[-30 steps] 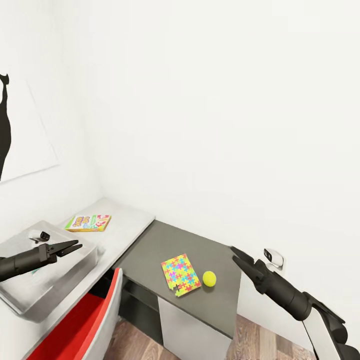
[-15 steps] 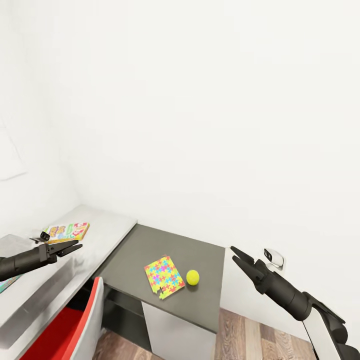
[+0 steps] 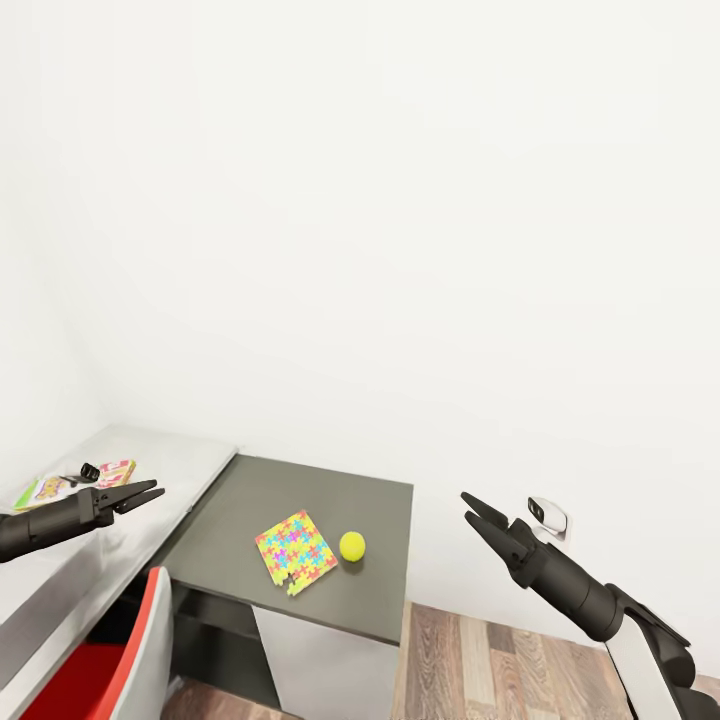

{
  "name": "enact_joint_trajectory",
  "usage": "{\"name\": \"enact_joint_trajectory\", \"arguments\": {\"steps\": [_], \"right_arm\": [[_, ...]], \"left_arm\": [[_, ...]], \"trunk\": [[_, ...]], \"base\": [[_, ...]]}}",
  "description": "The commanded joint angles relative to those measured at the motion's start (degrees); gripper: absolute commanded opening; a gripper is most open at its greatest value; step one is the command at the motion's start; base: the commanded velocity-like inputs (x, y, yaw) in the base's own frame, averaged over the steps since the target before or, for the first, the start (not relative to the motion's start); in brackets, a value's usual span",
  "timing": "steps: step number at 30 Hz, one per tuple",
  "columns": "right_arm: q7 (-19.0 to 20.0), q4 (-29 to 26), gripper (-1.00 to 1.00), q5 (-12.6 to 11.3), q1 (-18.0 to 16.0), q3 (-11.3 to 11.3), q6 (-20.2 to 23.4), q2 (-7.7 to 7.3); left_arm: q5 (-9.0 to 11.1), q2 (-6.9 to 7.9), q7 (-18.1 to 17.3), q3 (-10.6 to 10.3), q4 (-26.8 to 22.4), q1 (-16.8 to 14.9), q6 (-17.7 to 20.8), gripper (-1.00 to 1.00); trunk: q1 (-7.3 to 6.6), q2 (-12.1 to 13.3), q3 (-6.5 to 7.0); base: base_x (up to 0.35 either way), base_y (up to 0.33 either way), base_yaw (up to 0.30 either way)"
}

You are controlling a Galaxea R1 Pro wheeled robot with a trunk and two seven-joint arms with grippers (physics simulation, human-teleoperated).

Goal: Put all the toys in the child's room - the three board games (two on the bed and one on the table), the two jigsaw puzzles on the table, and the tennis ball on the table - inside the toy box on the table in the child's room.

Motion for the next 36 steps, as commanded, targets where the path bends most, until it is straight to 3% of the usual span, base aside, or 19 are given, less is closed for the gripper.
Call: {"name": "enact_joint_trajectory", "arguments": {"steps": [1, 36], "right_arm": [[0.04, 0.01, 1.00, -0.34, -0.06, 0.00, 0.48, -0.01], [0.06, 0.15, 1.00, -0.37, -0.06, 0.00, 0.48, -0.01]], "left_arm": [[-0.02, 0.02, -0.23, 0.01, -0.02, -0.03, 0.61, 1.00], [-0.02, -0.03, -0.23, -0.04, -0.02, -0.03, 0.61, 1.00]], "trunk": [[0.03, -0.13, -0.09], [0.03, -0.13, 1.37]], "base": [[-0.082, 0.000, -0.256], [-0.040, 0.000, -0.256]]}}
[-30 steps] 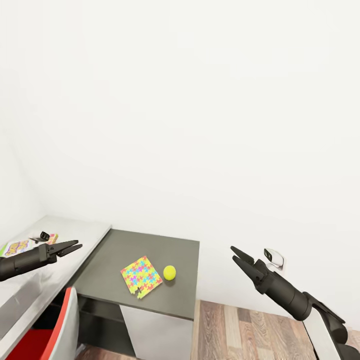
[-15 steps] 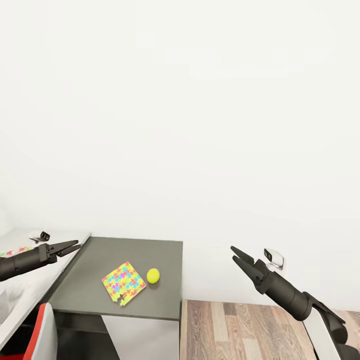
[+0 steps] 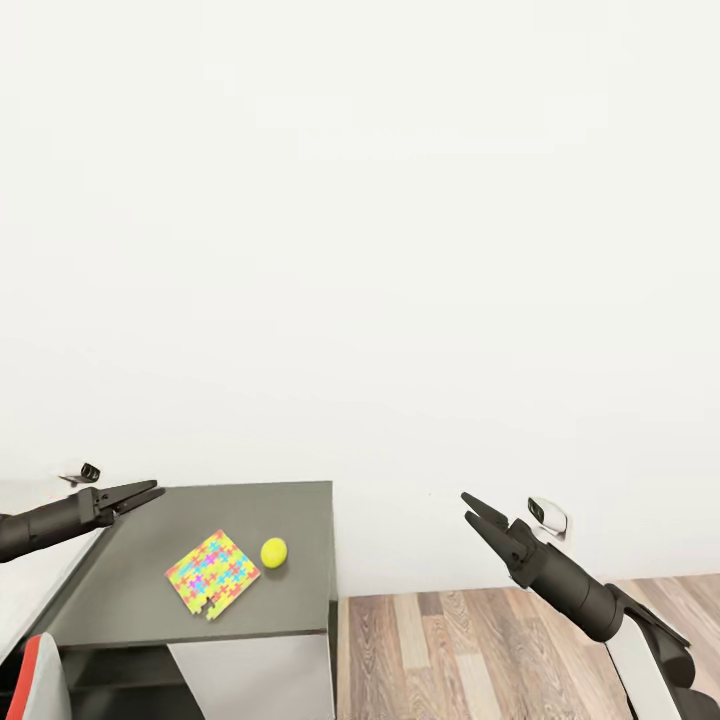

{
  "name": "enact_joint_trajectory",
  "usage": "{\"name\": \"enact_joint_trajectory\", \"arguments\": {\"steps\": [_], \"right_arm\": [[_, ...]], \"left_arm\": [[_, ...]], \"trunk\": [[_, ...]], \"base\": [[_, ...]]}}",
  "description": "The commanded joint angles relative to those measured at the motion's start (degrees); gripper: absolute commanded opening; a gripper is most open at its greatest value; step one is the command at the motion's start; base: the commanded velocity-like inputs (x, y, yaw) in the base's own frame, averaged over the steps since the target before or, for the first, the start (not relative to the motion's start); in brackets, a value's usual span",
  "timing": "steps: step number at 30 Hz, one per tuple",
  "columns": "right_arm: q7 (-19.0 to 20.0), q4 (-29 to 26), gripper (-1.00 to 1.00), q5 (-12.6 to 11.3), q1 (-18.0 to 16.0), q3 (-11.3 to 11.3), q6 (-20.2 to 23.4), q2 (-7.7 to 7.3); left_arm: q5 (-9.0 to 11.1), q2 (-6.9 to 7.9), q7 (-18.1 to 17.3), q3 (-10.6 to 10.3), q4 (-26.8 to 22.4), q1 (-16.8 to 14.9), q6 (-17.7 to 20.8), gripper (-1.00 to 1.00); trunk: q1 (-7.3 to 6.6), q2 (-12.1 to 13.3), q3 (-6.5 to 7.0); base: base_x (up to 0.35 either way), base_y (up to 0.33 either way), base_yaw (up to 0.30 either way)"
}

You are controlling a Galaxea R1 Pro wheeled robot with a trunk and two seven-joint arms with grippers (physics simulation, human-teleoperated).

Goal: Put all the toys in the child's room - the three board games (two on the bed and one on the table), the two jigsaw puzzles on the table, and the tennis ball on the table - inside the toy box on the table in the child's room.

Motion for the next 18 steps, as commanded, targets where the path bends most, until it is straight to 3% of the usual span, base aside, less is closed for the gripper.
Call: {"name": "enact_joint_trajectory", "arguments": {"steps": [1, 18], "right_arm": [[0.07, 0.01, 1.00, -0.33, -0.07, 0.00, 0.48, -0.01], [0.02, 0.05, 1.00, -0.39, -0.07, 0.00, 0.48, -0.01]], "left_arm": [[-0.02, 0.03, -0.23, 0.00, -0.02, -0.03, 0.61, 1.00], [-0.02, 0.04, -0.23, 0.00, -0.03, -0.03, 0.61, 1.00]], "trunk": [[0.02, -0.13, -0.09], [0.02, -0.13, 0.63]], "base": [[-0.145, 0.000, -0.256], [-0.076, 0.000, -0.256]]}}
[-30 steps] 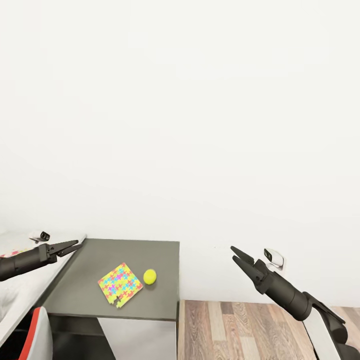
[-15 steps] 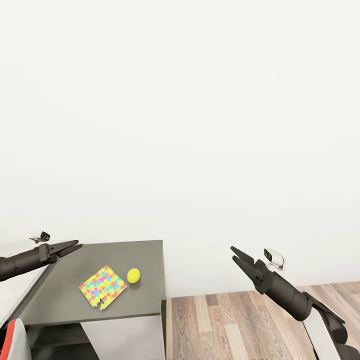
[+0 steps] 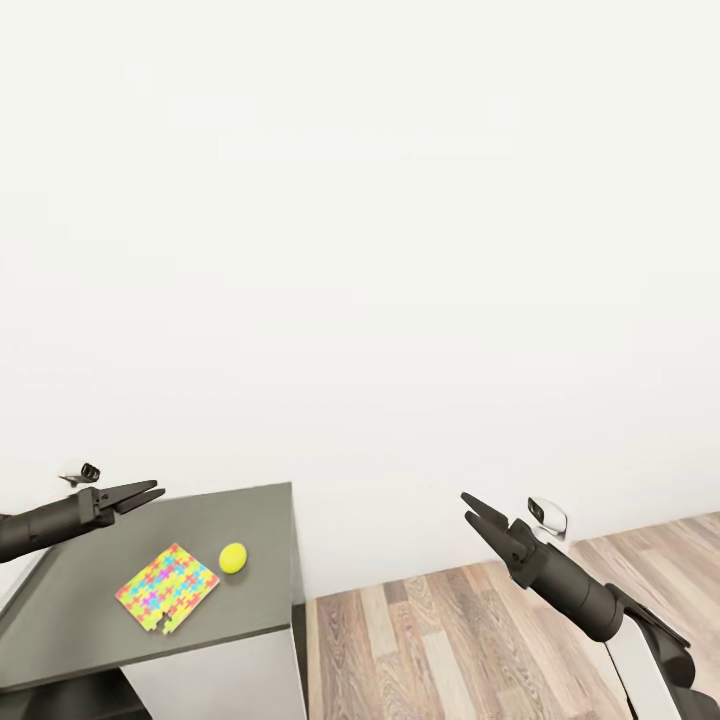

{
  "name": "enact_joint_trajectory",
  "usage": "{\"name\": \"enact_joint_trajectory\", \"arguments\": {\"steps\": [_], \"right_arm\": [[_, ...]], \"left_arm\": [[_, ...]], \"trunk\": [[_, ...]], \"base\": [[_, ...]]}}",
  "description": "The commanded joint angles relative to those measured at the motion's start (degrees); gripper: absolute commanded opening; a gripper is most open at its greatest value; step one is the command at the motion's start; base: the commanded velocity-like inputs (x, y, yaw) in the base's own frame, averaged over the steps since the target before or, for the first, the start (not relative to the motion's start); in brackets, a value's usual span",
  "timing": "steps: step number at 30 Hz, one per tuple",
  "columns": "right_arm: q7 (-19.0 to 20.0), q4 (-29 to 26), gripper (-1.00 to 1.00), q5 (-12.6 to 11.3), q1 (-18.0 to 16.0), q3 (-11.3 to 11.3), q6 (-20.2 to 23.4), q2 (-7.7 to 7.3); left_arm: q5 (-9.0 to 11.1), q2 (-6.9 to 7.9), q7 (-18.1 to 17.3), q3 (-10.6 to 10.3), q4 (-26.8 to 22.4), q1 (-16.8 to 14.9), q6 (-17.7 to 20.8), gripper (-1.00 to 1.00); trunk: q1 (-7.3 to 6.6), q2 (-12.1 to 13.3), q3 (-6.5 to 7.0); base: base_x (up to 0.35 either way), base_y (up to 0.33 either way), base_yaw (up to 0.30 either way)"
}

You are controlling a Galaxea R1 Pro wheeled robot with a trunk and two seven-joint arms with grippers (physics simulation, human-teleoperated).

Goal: Put all the toys in the child's room - the three board games (two on the bed and one on the table), the two jigsaw puzzles on the table, and the tennis ball on the table - inside the toy box on the table in the child's room.

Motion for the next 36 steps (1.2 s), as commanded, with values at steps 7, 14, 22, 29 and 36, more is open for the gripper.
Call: {"name": "enact_joint_trajectory", "arguments": {"steps": [7, 14, 22, 29, 36], "right_arm": [[0.09, 0.01, 1.00, -0.36, -0.07, 0.00, 0.48, -0.01], [0.05, 0.01, 1.00, -0.36, -0.07, 0.00, 0.48, -0.01], [-0.09, -0.04, 1.00, -0.43, -0.07, -0.07, 0.48, -0.01], [-0.42, 0.00, 1.00, -0.44, -0.07, -0.10, 0.62, -0.01], [-0.48, 0.01, 1.00, -0.65, -0.07, -0.16, 0.92, -0.01]], "left_arm": [[-0.02, -0.08, -0.23, -0.03, -0.01, -0.03, 0.61, 1.00], [-0.02, -0.06, -0.23, -0.03, 0.00, -0.03, 0.61, 1.00], [-0.02, -0.11, -0.23, -0.09, -0.01, -0.03, 0.61, 1.00], [-0.02, -0.13, -0.23, -0.10, -0.01, -0.03, 0.61, 1.00], [-0.02, -0.17, -0.23, -0.12, -0.01, -0.03, 0.61, 1.00]], "trunk": [[0.04, -0.13, 0.16], [0.04, -0.13, 0.47], [0.04, -0.13, 0.82], [0.04, -0.13, 0.91], [0.04, -0.13, 0.92]], "base": [[-0.055, 0.000, -0.256], [-0.164, 0.000, -0.256], [-0.208, 0.000, -0.210], [-0.169, 0.000, -0.055], [-0.038, 0.000, -0.182]]}}
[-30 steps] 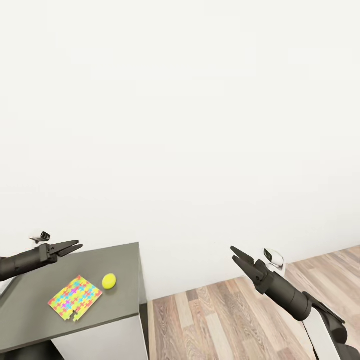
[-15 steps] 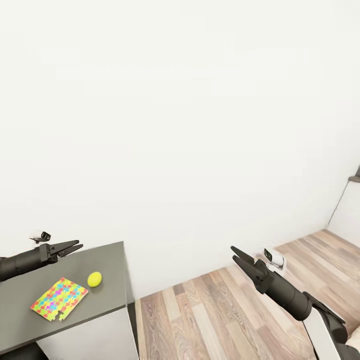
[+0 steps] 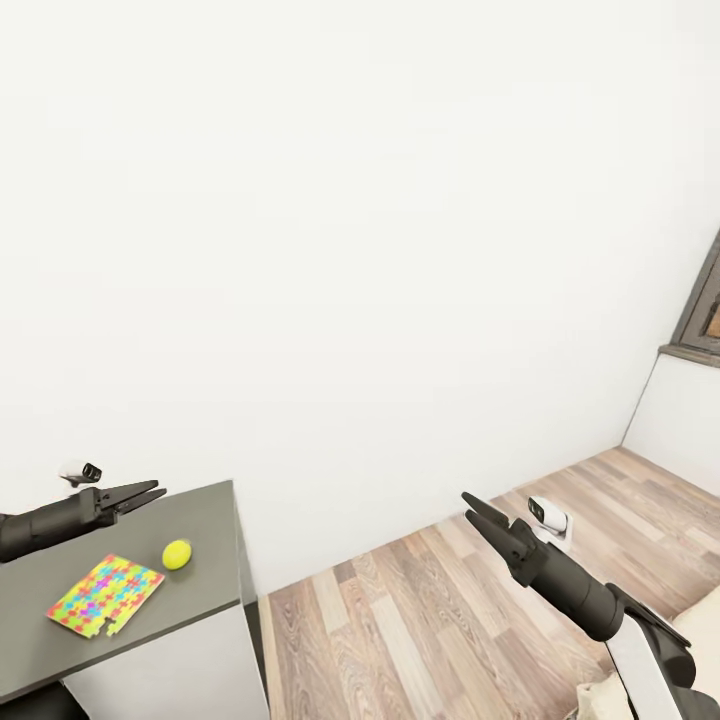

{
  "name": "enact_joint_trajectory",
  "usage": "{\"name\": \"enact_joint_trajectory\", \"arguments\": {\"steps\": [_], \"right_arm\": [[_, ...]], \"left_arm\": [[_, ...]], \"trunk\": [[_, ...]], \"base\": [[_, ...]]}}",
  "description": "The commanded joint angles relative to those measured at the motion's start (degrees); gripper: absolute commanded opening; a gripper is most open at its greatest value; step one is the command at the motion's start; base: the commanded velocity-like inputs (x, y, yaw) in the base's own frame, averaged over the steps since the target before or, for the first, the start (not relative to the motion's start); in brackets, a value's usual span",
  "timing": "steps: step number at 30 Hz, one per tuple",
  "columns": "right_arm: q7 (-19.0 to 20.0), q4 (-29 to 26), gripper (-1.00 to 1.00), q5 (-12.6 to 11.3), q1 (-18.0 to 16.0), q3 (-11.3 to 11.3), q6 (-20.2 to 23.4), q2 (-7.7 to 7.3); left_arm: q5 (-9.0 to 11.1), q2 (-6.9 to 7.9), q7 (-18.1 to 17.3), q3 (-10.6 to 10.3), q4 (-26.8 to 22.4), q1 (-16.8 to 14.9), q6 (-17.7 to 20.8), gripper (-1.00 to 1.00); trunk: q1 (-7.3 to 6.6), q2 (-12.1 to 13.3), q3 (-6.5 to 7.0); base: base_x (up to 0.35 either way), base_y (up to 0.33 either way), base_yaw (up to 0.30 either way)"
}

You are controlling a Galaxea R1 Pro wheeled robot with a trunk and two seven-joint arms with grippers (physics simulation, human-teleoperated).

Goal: Put all the toys in the child's room - the three board games (two on the bed and one on the table), the two jigsaw puzzles on the table, and the tennis ball on the table - inside the toy box on the table in the child's room.

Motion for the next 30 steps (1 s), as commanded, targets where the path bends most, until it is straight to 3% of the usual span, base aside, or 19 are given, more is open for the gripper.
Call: {"name": "enact_joint_trajectory", "arguments": {"steps": [1, 30], "right_arm": [[0.05, 0.03, 1.00, -0.35, -0.04, 0.00, 0.47, -0.01], [0.13, 0.12, 1.00, -0.71, -0.04, -1.57, 0.62, -0.01]], "left_arm": [[-0.03, 0.02, -0.22, 0.01, -0.01, 0.00, 0.61, 1.00], [-0.03, -0.12, -0.22, -0.15, -0.07, 0.00, 0.61, 1.00]], "trunk": [[0.02, -0.05, -0.04], [0.02, -0.05, 0.19]], "base": [[-0.014, 0.000, -0.242], [-0.002, 0.000, -0.275]]}}
